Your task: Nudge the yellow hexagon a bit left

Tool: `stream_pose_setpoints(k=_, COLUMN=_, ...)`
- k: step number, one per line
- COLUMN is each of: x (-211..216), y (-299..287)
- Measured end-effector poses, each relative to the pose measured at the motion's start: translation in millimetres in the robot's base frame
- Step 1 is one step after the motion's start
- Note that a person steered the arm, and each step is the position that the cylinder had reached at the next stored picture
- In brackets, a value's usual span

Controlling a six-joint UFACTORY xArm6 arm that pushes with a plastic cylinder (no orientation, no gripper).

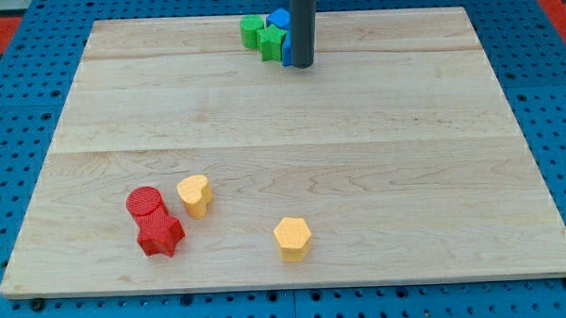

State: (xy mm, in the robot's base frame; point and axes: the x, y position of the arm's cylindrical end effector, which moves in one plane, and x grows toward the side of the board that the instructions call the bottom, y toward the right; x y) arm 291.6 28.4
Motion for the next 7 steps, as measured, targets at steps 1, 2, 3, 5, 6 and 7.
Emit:
stream_pose_setpoints(k=1, x=-4.3, y=1.7)
stream_pose_setpoints(k=2, x=-4.3, y=14.5)
stream_pose_setpoints(k=3, x=30.8, y=14.5)
stream_pose_setpoints(k=5, x=125.1, y=14.6)
stream_pose_setpoints(k=6, x=135.1, y=14.6)
stream_pose_setpoints(k=7, x=135.6, y=14.6)
